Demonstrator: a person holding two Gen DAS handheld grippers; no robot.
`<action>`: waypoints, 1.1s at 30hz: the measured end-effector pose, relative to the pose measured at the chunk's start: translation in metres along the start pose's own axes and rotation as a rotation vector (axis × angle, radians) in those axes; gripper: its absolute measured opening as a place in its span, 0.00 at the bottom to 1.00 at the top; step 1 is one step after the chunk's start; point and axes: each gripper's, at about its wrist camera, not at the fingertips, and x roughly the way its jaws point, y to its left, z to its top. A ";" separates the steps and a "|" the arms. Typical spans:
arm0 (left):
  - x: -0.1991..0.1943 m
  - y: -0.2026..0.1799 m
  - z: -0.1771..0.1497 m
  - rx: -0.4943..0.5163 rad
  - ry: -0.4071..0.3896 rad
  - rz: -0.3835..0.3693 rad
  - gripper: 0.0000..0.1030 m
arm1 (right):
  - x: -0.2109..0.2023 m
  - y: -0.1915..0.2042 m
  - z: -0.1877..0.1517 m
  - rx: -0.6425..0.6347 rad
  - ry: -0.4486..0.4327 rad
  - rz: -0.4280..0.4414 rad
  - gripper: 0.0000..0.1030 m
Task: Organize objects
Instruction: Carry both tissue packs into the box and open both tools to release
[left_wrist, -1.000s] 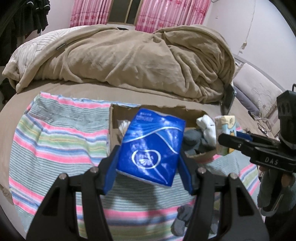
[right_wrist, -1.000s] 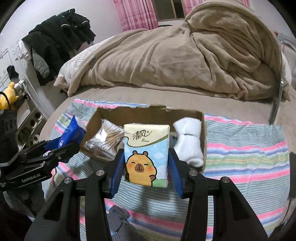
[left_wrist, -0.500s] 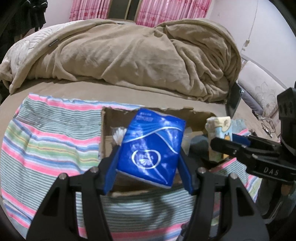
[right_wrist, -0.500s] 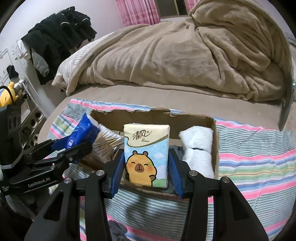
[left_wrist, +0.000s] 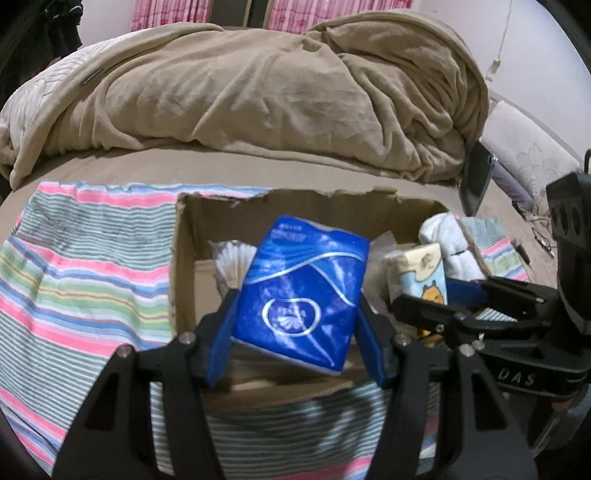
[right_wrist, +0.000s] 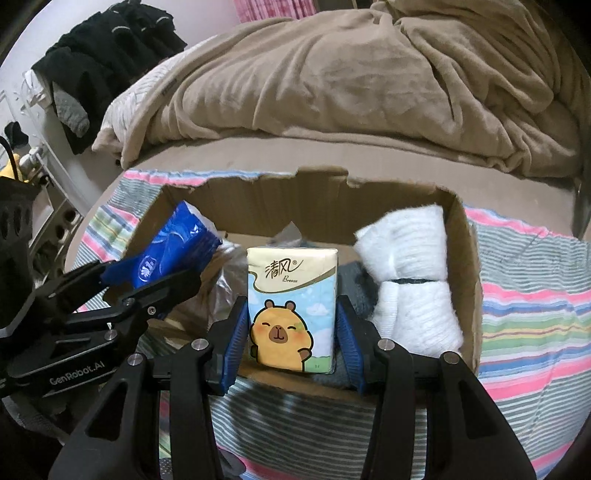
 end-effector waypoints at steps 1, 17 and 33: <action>0.001 0.000 -0.001 0.003 -0.003 0.009 0.59 | 0.001 0.000 0.000 -0.001 0.002 -0.001 0.47; -0.026 0.000 -0.004 -0.027 -0.023 0.023 0.73 | -0.023 0.007 -0.003 0.012 -0.036 0.017 0.67; -0.087 0.000 -0.016 -0.036 -0.080 0.011 0.74 | -0.072 0.021 -0.016 0.006 -0.092 -0.004 0.67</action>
